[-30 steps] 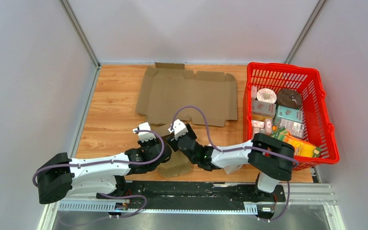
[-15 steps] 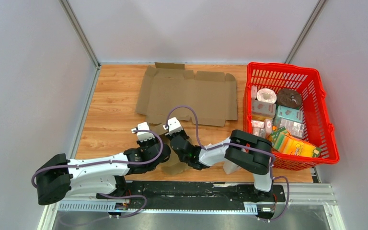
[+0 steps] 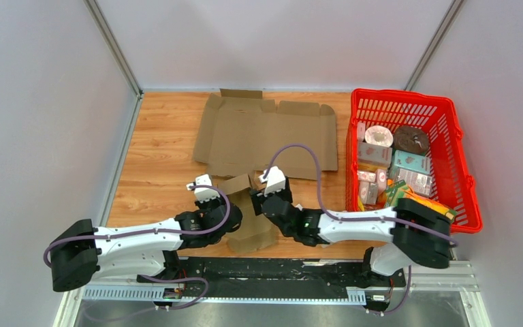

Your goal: Fold the paper box

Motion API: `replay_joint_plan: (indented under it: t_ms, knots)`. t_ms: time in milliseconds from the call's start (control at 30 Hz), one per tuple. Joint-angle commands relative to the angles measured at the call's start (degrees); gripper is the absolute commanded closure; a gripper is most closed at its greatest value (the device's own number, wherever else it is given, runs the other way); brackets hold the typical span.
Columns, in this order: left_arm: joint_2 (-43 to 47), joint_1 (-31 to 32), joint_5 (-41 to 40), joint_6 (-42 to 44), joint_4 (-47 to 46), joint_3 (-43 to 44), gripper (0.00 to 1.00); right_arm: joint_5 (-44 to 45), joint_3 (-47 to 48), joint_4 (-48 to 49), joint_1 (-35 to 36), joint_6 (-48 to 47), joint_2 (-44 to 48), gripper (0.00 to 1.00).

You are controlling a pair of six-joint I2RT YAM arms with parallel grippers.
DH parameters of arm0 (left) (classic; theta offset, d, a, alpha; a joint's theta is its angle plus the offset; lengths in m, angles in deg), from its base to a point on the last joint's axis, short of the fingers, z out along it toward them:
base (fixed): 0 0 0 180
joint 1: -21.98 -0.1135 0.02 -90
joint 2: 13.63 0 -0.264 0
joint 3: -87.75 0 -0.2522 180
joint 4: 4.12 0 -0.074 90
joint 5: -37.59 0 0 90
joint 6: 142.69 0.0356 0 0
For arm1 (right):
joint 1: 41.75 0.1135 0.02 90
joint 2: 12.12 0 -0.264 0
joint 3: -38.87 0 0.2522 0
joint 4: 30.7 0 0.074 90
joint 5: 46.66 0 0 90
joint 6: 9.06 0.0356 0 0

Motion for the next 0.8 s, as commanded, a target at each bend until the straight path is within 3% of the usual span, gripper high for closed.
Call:
replay_joint_plan:
  t_ms: [0,67,100,167,200,300,467,600,767]
  knots:
    - [0.12,-0.24,-1.26,-0.11,0.87,0.12,0.94,-10.11,-3.11,-19.19,-0.03,11.59,10.55,0.24]
    - [0.12,-0.24,-1.17,0.41,0.43,0.12,0.84,-15.92,-3.82,-22.07,0.06,11.42,12.95,0.22]
    - [0.12,-0.33,-0.91,0.76,0.51,0.29,0.71,-17.69,-3.64,-23.31,-0.12,11.59,13.83,0.21]
    - [1.17,-0.24,-0.29,1.38,1.04,0.47,0.6,-21.64,-2.59,-26.21,-0.2,11.42,15.33,0.17]
    - [2.04,-0.24,0.84,1.64,1.56,0.47,0.49,-22.71,-1.89,-27.45,-0.47,11.68,15.24,0.16]
    - [6.61,-0.33,6.36,4.45,1.74,0.38,0.37,-29.03,0.75,-31.76,-2.75,12.29,14.02,0.16]
    - [19.96,-0.33,16.83,7.52,7.62,0.21,0.34,-35.45,1.1,-32.9,-4.77,15.9,13.67,0.15]
    - [30.76,-0.41,28.84,14.12,11.15,0.21,0.43,-39.67,0.49,-32.21,-5.92,17.66,11.73,0.23]
    - [32.12,-0.41,45.21,23.67,7.73,1.52,0.41,-42.31,0.14,-30.97,-5.92,18.54,8.13,0.36]
